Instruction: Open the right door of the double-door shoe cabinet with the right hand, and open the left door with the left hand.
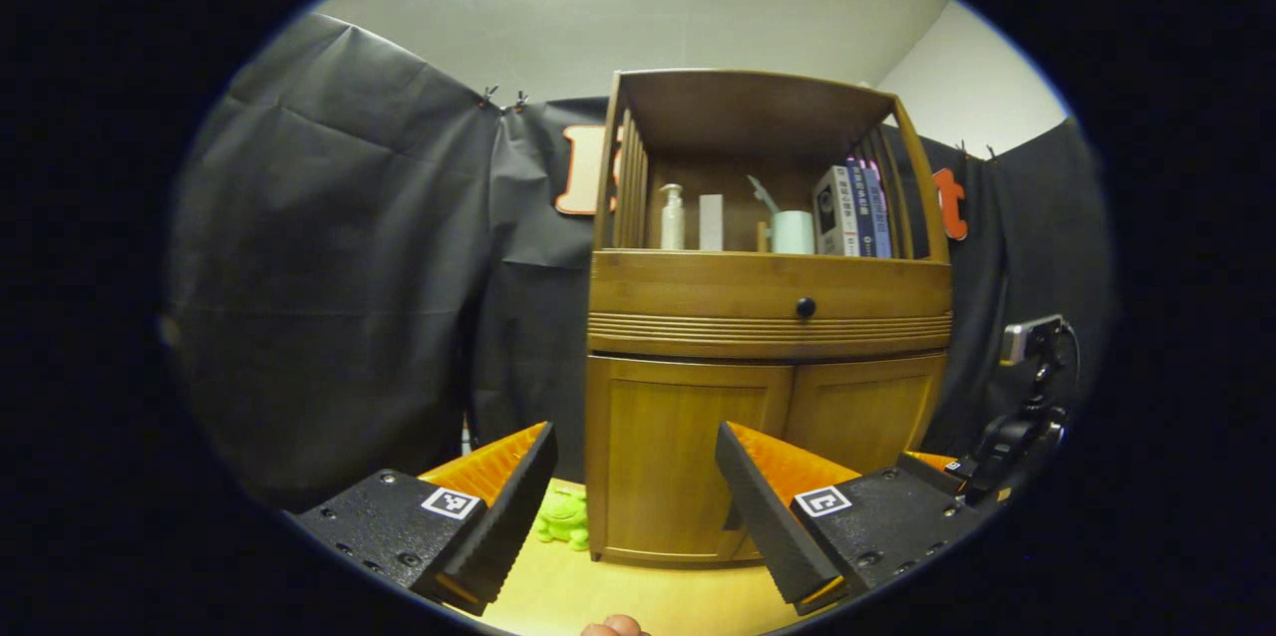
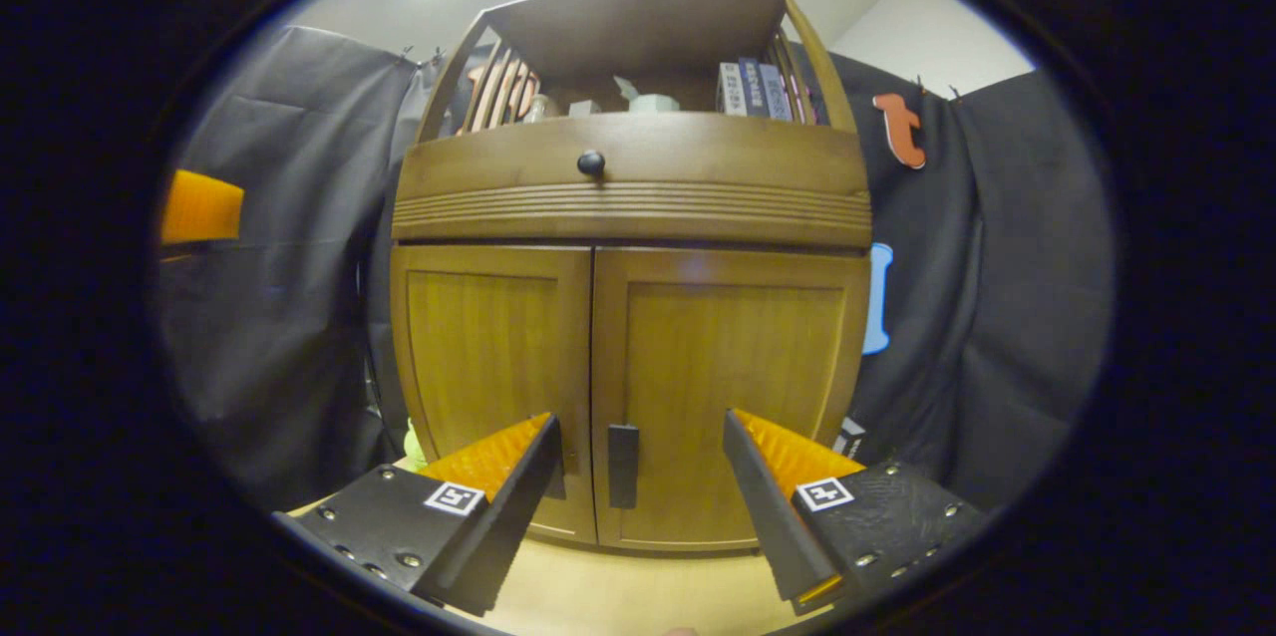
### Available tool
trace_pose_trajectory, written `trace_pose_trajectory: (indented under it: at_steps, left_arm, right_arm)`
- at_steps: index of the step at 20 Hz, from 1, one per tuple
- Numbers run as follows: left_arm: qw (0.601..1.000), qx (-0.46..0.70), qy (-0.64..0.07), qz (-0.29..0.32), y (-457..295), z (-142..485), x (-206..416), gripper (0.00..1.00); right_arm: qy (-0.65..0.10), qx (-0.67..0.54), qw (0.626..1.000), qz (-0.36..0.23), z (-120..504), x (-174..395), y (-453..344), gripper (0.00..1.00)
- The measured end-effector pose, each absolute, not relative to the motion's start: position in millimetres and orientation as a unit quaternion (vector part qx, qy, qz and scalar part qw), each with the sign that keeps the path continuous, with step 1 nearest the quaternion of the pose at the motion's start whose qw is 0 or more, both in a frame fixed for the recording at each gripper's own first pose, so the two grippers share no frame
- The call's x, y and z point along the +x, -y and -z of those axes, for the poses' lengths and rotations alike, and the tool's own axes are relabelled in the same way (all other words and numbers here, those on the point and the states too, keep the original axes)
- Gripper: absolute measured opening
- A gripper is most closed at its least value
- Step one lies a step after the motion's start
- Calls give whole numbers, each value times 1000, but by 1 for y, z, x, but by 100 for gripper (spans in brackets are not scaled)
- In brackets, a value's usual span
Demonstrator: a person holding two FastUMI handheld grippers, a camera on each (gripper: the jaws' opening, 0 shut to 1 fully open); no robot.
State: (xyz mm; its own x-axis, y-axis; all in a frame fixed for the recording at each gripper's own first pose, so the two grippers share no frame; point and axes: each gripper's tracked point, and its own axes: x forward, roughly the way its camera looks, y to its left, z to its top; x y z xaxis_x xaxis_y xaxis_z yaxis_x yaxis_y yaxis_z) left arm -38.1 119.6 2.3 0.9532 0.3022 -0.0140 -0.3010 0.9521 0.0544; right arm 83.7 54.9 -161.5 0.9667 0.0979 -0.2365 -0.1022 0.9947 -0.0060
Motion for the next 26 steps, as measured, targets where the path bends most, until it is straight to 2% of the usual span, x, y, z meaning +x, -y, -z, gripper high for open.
trace_pose_trajectory:
  at_steps: [4, 6, 8, 14, 15, 22, 23, 26]
  left_arm:
    - [980, 32, -11, -195, -154, -4, -48, 98]
    - [976, 36, -10, -215, -168, -6, -53, 98]
    - [971, 39, -8, -235, -181, -7, -58, 98]
    - [960, 39, -12, -276, -206, -6, -71, 98]
    - [959, 38, -13, -280, -207, -5, -71, 98]
    - [955, 43, -16, -291, -213, -7, -81, 98]
    - [955, 42, -16, -292, -213, -7, -82, 98]
    - [956, 37, -18, -291, -212, -5, -84, 98]
  right_arm:
    - [-144, -24, 988, -46, 201, 112, -65, 98]
    - [-159, -24, 986, -43, 222, 125, -67, 82]
    - [-177, -25, 983, -37, 240, 137, -68, 77]
    - [-214, -29, 976, -32, 278, 161, -73, 77]
    - [-218, -27, 975, -34, 280, 161, -75, 55]
    - [-234, -22, 972, -19, 296, 171, -72, 53]
    - [-236, -17, 971, -15, 289, 164, -72, 29]
    - [-247, -7, 969, -12, 289, 167, -71, 33]
